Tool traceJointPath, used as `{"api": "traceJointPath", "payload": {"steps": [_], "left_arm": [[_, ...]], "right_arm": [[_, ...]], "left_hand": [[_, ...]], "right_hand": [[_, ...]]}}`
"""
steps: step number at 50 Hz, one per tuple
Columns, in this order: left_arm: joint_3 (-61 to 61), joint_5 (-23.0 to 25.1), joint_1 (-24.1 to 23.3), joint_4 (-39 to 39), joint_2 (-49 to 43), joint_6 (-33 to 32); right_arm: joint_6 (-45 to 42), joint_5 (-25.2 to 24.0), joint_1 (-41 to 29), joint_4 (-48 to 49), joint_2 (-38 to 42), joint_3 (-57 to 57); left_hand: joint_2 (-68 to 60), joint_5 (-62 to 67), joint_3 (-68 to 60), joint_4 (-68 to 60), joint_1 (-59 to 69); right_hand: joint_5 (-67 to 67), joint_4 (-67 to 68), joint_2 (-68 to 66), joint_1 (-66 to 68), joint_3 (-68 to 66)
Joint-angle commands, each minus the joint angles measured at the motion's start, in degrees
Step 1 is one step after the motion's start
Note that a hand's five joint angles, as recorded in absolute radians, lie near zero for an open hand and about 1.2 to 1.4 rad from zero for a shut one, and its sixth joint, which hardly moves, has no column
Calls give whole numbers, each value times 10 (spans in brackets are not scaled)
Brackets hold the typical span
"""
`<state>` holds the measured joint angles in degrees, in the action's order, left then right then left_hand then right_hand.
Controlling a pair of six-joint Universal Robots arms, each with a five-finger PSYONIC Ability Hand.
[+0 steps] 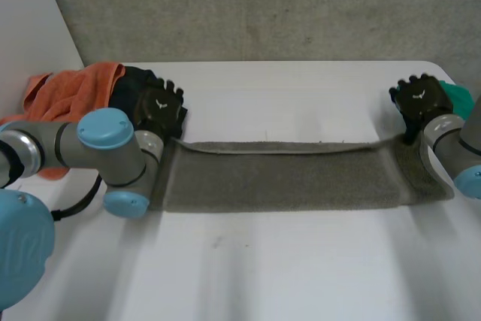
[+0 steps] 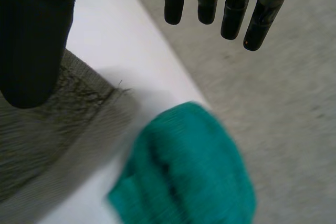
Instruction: Fold the laundry.
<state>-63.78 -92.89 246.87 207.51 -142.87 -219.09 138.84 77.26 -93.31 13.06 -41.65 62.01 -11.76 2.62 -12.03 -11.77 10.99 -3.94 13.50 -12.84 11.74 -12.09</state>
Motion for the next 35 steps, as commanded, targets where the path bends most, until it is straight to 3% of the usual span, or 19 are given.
{"api": "traceJointPath", "payload": {"steps": [1,11,22,27,35], "left_arm": [[99,5,22,40,-40,7],[12,0,24,38,31,45],[-209,2,22,35,180,54],[-282,5,19,39,233,60],[-331,6,11,41,269,80]], "right_arm": [[45,23,-2,151,28,-30],[57,38,-2,48,-21,6],[47,-1,37,-65,-179,204],[30,-56,77,-118,-193,260],[9,-72,99,-124,-172,274]], "left_hand": [[-45,36,-42,-45,53],[-43,35,-41,-43,51],[-17,8,-14,-16,24],[-13,5,-10,-13,21],[-12,3,-9,-11,19]], "right_hand": [[39,-35,28,-17,21],[39,-35,28,-17,21],[39,-35,28,-17,21],[-3,8,-14,25,-22],[-91,95,-102,113,-109]]}}
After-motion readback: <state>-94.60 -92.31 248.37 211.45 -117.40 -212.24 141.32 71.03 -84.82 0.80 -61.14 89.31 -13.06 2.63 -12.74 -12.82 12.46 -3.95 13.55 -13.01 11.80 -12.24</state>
